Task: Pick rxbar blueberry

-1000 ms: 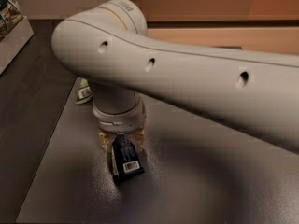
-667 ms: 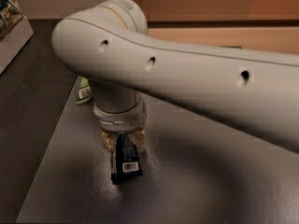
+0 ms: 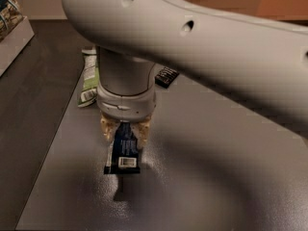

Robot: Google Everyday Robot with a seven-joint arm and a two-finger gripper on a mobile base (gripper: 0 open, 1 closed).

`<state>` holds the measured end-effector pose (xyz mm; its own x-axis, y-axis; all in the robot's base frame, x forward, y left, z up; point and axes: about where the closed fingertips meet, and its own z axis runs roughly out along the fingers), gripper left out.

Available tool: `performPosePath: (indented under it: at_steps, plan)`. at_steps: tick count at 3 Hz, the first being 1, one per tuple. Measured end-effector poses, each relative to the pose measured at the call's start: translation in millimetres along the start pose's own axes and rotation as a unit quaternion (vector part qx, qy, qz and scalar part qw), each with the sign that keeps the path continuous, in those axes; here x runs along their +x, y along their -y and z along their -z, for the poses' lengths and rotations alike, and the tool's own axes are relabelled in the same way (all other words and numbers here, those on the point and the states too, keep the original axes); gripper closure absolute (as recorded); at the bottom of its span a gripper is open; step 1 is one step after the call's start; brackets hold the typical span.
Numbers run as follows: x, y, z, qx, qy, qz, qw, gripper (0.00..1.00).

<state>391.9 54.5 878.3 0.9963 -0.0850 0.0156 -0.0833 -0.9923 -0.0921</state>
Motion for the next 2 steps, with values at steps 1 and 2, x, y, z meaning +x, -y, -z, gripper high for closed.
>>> performPosePath:
  at_steps: [1,2]
  plan:
    - [5,8,33,0.026,-0.009,-0.02,0.9994,1.0]
    - [20,25,100,0.076,-0.053,-0.034,0.9951,1.0]
